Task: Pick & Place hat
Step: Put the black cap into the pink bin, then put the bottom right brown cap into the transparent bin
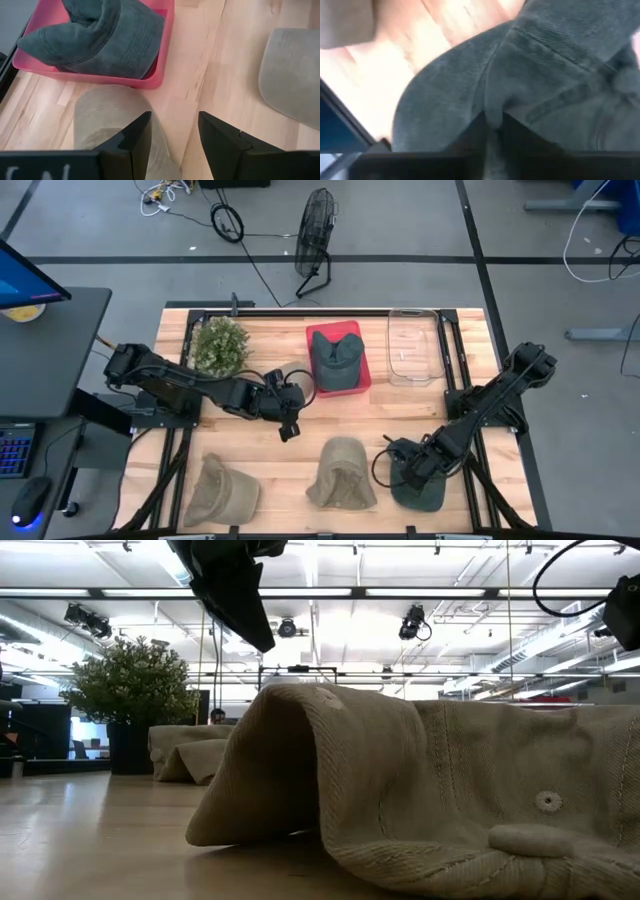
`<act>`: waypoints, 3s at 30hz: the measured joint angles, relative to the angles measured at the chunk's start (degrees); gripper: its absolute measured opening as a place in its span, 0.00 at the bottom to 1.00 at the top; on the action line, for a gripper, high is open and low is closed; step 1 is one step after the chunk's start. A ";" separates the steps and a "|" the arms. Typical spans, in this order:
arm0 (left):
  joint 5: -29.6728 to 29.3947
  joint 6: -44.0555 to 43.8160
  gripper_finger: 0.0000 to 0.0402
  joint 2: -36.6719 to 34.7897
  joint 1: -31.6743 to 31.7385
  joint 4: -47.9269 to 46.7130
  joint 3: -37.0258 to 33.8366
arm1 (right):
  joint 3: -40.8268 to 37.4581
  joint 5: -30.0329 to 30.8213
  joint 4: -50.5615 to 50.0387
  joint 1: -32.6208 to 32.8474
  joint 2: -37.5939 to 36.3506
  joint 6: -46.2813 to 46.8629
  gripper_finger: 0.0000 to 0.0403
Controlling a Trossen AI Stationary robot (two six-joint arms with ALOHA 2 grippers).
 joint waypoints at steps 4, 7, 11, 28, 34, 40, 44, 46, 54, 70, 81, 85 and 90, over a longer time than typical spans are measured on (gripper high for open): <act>0.00 0.24 0.41 -0.28 0.00 -1.17 0.00 | 0.70 0.79 -0.07 -0.35 -1.66 2.53 0.03; -0.69 0.24 0.41 -0.65 0.08 -1.58 0.04 | 3.26 3.96 -0.47 -1.41 -3.25 0.90 0.02; -1.55 0.24 0.41 -1.16 0.16 -1.82 0.07 | 8.58 12.85 -0.48 -3.94 -4.37 -10.35 0.01; -1.60 2.79 0.41 -1.09 0.82 2.03 0.07 | 24.08 41.70 2.53 -34.16 -4.11 -76.64 0.00; -1.64 8.11 0.41 -1.09 1.34 4.59 0.07 | 18.04 36.12 8.23 -43.77 -3.77 -81.95 0.00; -1.76 8.60 0.41 -1.09 2.29 5.24 0.07 | 9.59 29.17 21.78 -46.61 -3.77 -88.98 0.00; -1.79 8.59 0.41 -1.09 3.20 5.75 0.07 | 3.79 28.53 31.93 -47.40 -3.77 -94.53 0.00; -1.79 8.59 0.41 -1.09 3.61 5.86 0.07 | 1.06 28.56 34.70 -47.88 -3.77 -95.39 0.00; -1.79 5.71 0.41 -1.09 4.90 5.88 0.07 | -6.32 25.18 36.71 -49.52 -3.97 -93.14 0.06; -1.77 5.57 0.41 -1.07 5.07 8.10 0.07 | -2.52 28.78 33.09 -48.05 -3.83 -87.47 0.45; -1.77 6.33 0.41 -1.05 5.63 8.03 0.07 | 12.25 23.03 9.87 -36.45 -3.96 -74.36 0.49; -1.77 7.60 0.41 -1.05 5.87 8.03 0.07 | 12.54 13.77 10.73 -29.25 -3.95 -66.79 0.47; -1.75 7.55 0.41 -1.05 6.21 8.18 0.07 | 12.55 13.22 11.97 -19.93 -1.61 -59.04 0.47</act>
